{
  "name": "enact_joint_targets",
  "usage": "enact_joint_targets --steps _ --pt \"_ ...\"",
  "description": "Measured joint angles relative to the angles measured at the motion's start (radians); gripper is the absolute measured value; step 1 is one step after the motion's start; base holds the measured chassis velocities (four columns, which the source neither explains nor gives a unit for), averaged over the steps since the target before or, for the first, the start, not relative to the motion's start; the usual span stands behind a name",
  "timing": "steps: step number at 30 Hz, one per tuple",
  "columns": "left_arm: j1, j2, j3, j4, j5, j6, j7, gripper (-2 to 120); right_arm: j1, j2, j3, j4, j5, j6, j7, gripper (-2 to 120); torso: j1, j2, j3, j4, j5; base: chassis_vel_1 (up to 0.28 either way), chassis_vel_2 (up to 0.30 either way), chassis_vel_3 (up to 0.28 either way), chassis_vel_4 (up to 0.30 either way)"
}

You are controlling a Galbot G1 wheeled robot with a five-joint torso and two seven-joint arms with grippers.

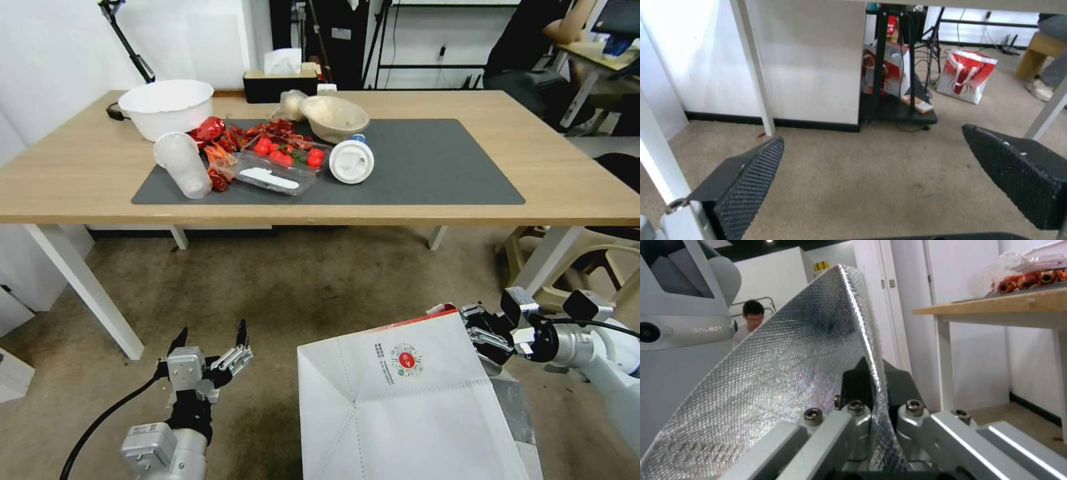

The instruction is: Pick up the food delivery bag from the floor and place it on the table.

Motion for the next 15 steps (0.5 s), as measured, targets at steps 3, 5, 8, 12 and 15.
enact_joint_targets --steps 3,5,8,12,15 --pt "0.001 0.000 0.000 0.000 0.001 -0.001 0.000 100 0.001 0.000 0.000 -0.002 0.000 0.000 0.000 0 0.003 0.010 0.007 0.0000 0.0000 0.000 0.000 0.000 0.000" --pt "0.001 -0.001 0.000 0.000 0.002 -0.002 0.000 100 0.005 0.000 -0.001 -0.004 0.000 0.000 0.000 0 0.009 0.026 0.017 0.0001 0.0000 0.000 0.000 0.000 0.000" --pt "0.001 -0.001 0.001 0.001 0.002 -0.002 0.001 100 0.007 -0.001 -0.001 -0.004 0.000 0.000 -0.001 0 0.013 0.036 0.024 0.0000 0.0000 0.000 0.000 0.000 0.000" --pt "0.001 -0.001 0.001 0.000 0.002 -0.003 0.002 100 0.005 -0.002 0.000 -0.004 0.002 0.000 -0.001 0 0.021 0.057 0.036 0.0000 0.0000 0.000 0.000 0.000 0.000" --pt "0.001 -0.001 0.001 0.000 0.002 -0.003 0.003 100 0.005 -0.003 0.001 -0.004 0.003 0.001 -0.002 0 0.025 0.067 0.042 0.0000 0.0000 0.000 0.000 0.000 0.000"
